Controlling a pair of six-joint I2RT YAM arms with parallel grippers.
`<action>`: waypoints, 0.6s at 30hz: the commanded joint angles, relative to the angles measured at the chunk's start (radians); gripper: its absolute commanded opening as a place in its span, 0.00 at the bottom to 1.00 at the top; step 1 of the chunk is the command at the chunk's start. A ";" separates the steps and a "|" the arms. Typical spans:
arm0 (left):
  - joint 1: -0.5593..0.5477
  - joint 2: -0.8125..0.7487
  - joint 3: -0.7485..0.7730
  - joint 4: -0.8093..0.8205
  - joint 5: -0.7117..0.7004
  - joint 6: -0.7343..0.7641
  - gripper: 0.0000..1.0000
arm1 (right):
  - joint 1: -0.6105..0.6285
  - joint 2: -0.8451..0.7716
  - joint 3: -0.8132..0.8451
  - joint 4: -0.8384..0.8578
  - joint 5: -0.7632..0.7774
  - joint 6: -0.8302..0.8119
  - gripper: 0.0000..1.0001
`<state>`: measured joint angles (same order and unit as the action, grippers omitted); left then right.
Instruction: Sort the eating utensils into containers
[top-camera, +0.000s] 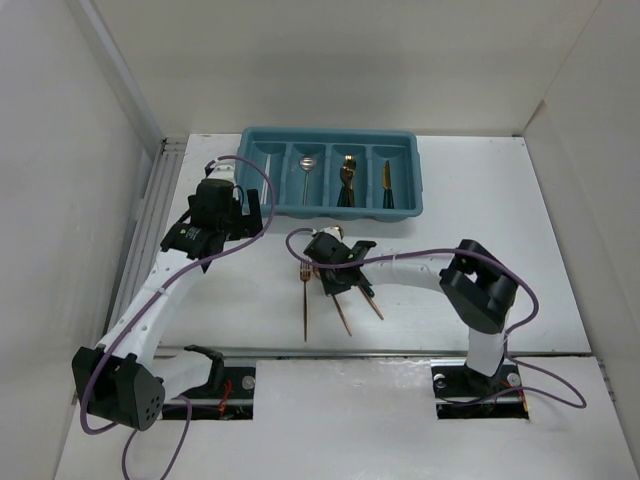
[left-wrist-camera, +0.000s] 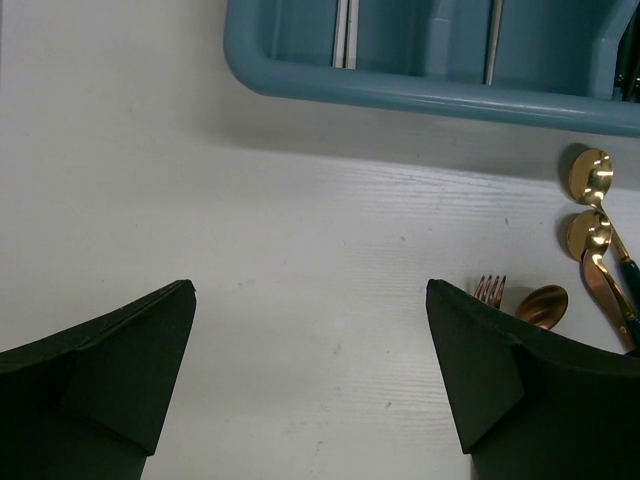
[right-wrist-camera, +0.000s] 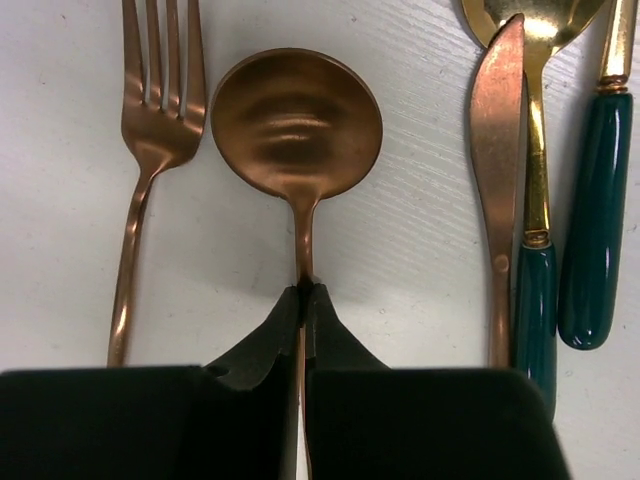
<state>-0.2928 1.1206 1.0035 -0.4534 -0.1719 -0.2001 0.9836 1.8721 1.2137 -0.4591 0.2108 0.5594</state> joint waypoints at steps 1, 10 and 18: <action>0.003 -0.028 -0.005 0.019 -0.001 -0.010 1.00 | 0.009 0.018 0.024 -0.093 0.059 0.014 0.00; 0.003 0.008 -0.005 0.028 -0.001 -0.010 1.00 | -0.003 -0.120 0.406 -0.142 0.173 -0.169 0.00; 0.003 0.036 0.004 0.028 -0.037 -0.010 0.99 | -0.209 0.155 0.780 0.209 0.133 -0.339 0.00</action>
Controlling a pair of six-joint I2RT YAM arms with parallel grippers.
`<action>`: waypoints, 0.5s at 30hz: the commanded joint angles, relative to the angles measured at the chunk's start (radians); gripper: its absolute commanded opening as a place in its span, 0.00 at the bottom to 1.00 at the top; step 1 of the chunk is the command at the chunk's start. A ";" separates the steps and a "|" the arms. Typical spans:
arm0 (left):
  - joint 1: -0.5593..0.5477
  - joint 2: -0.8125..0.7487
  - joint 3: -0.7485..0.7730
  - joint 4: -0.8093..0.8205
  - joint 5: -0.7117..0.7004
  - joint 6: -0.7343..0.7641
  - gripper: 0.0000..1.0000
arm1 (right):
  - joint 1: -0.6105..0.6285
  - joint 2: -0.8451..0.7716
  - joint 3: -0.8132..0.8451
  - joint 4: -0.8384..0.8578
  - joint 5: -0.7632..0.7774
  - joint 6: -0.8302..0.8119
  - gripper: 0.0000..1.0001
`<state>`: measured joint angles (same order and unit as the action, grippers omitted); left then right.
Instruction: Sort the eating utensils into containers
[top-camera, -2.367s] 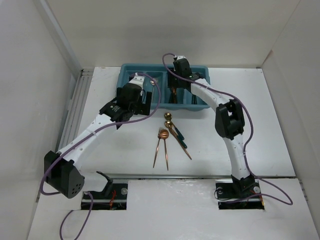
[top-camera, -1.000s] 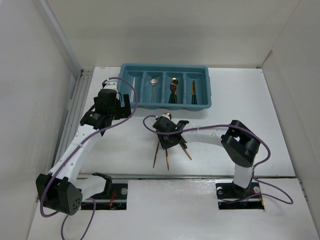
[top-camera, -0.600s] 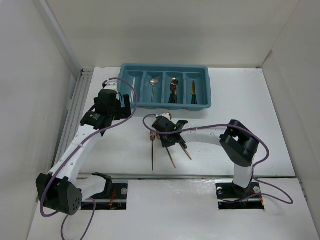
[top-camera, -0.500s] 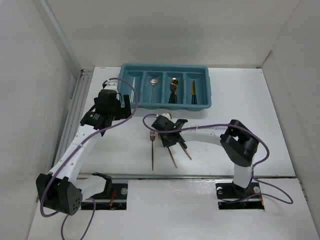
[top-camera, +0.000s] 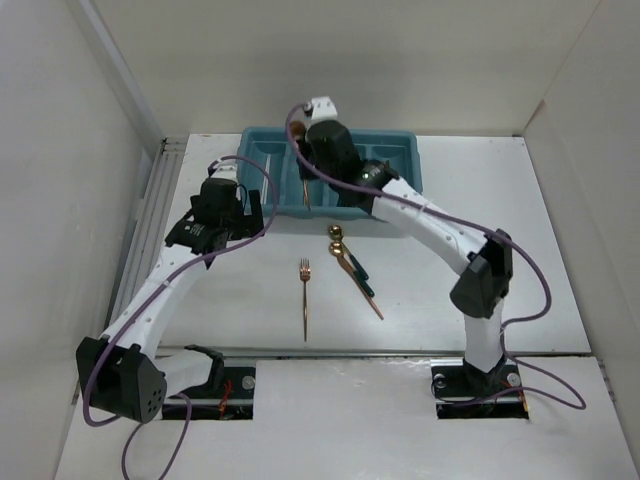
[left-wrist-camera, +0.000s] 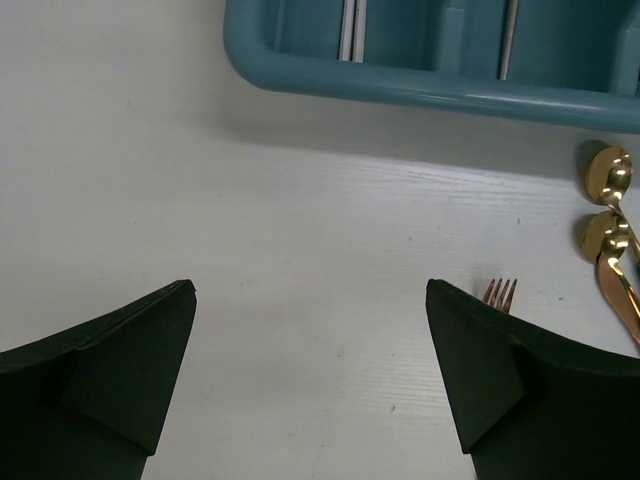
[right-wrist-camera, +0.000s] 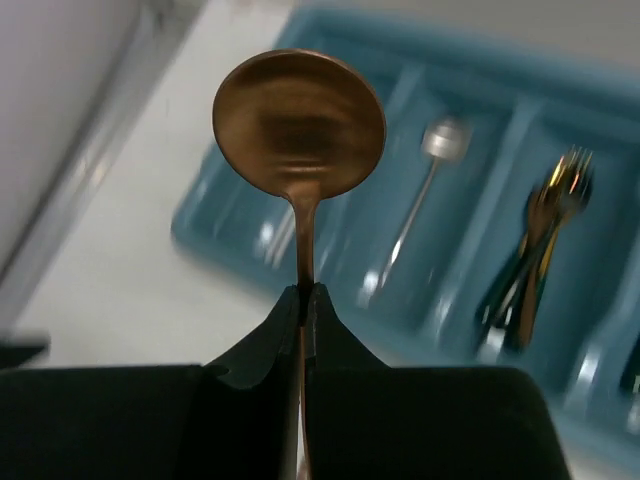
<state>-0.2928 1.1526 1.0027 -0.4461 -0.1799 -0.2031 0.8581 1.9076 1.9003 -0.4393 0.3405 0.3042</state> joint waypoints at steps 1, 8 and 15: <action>0.003 0.004 0.005 0.021 -0.038 0.002 0.99 | -0.117 0.161 0.174 0.250 -0.012 -0.099 0.00; 0.003 0.035 0.014 0.021 -0.038 0.002 0.99 | -0.160 0.514 0.474 0.278 -0.067 -0.123 0.00; 0.003 0.045 -0.004 0.010 0.103 -0.051 0.87 | -0.160 0.505 0.350 0.278 0.026 -0.039 0.26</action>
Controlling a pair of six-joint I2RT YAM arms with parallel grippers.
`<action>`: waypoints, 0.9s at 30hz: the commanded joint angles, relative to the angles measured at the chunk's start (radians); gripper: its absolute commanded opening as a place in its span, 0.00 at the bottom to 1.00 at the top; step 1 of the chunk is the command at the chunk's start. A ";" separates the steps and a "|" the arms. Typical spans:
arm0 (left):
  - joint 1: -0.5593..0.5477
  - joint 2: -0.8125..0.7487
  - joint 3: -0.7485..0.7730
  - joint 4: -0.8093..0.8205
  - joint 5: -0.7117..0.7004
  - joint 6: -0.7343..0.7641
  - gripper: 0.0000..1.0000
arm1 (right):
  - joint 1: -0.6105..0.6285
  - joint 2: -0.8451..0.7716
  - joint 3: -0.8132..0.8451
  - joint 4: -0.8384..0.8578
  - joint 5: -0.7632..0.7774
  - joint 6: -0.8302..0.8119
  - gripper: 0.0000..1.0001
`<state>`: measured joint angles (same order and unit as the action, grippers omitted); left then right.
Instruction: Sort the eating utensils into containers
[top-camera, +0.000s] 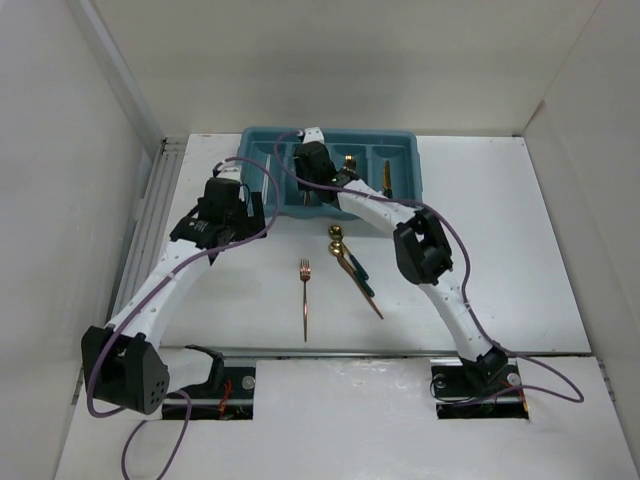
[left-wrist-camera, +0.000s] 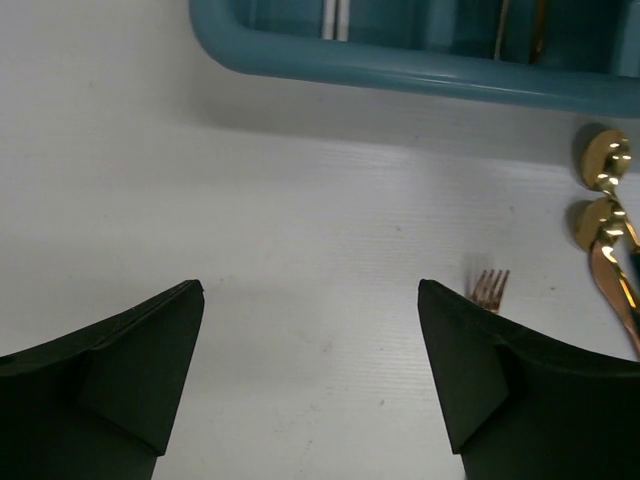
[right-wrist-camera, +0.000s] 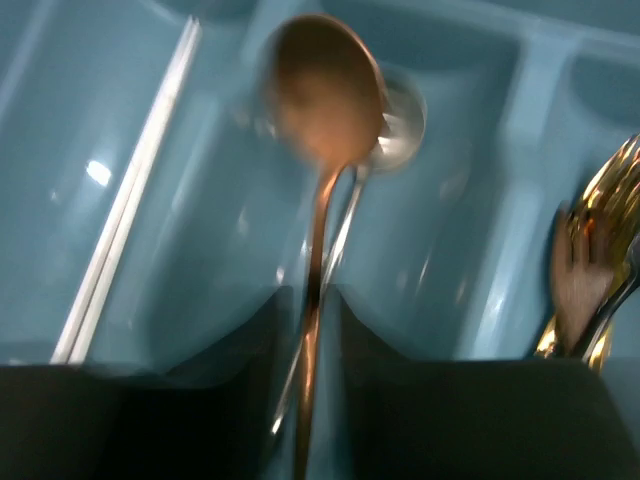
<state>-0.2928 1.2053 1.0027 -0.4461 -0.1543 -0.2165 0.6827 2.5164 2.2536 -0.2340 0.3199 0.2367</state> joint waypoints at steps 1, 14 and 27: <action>0.003 -0.007 -0.021 0.010 0.103 -0.047 0.83 | 0.015 -0.120 -0.015 0.073 0.047 0.029 0.44; -0.215 0.172 -0.058 -0.035 0.303 -0.144 0.78 | 0.015 -0.618 -0.449 -0.025 0.195 0.179 0.68; -0.341 0.375 -0.102 -0.065 0.272 -0.227 0.70 | 0.087 -1.206 -0.973 -0.234 0.521 0.279 0.68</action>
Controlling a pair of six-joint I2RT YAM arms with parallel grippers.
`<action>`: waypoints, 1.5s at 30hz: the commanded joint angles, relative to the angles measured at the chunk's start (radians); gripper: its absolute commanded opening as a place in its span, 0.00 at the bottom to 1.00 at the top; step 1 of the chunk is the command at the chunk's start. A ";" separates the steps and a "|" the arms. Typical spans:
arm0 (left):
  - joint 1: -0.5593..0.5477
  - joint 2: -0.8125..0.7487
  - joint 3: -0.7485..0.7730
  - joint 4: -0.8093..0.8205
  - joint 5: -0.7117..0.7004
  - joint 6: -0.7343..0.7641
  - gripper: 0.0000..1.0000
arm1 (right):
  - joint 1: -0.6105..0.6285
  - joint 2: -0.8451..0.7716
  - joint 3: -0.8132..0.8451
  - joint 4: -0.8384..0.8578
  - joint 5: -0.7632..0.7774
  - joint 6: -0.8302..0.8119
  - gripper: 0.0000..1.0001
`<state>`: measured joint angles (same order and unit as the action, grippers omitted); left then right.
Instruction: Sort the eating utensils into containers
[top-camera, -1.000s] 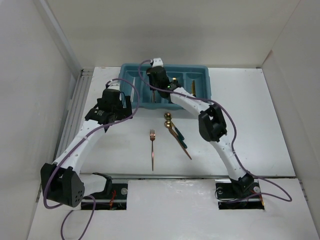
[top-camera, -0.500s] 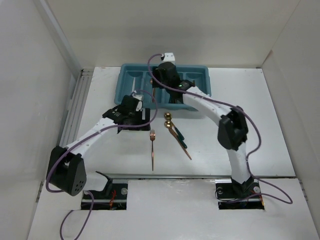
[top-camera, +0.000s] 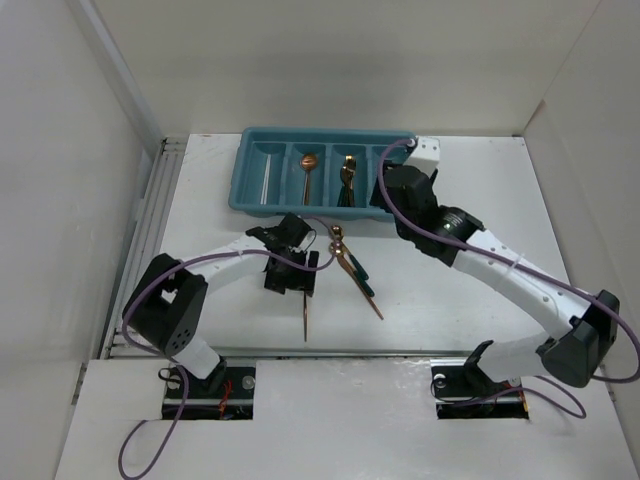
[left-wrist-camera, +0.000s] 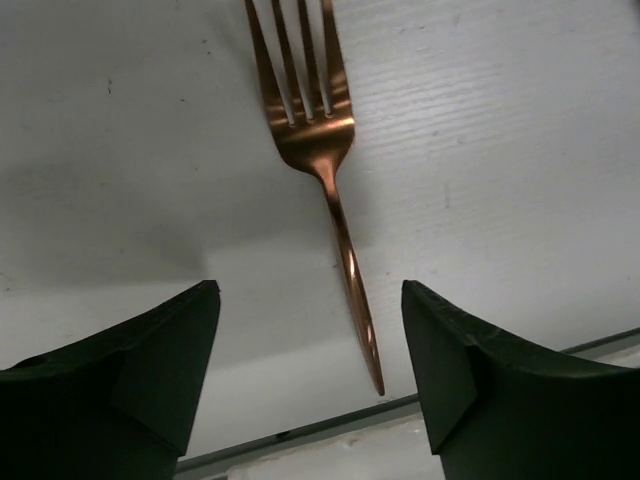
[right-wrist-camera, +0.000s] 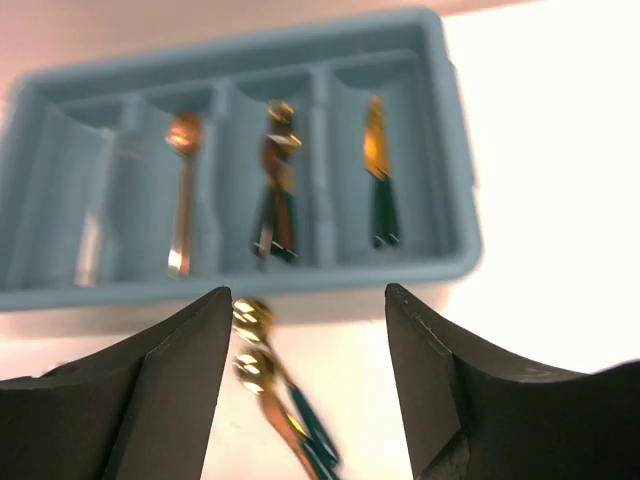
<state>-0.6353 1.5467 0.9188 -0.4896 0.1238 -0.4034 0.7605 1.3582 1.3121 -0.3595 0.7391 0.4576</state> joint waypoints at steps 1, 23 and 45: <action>0.002 0.050 -0.029 -0.021 -0.006 -0.040 0.68 | 0.010 -0.066 -0.054 -0.143 0.102 0.073 0.68; 0.002 0.262 0.006 0.031 -0.115 -0.019 0.00 | 0.019 -0.225 -0.154 -0.254 0.203 0.107 0.68; 0.002 -0.310 0.451 0.101 -0.030 0.017 0.00 | 0.075 -0.234 -0.225 0.339 -0.850 -0.360 1.00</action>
<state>-0.6346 1.2514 1.3457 -0.4450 0.1215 -0.3489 0.8059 1.0733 1.0508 -0.1951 0.0734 0.0902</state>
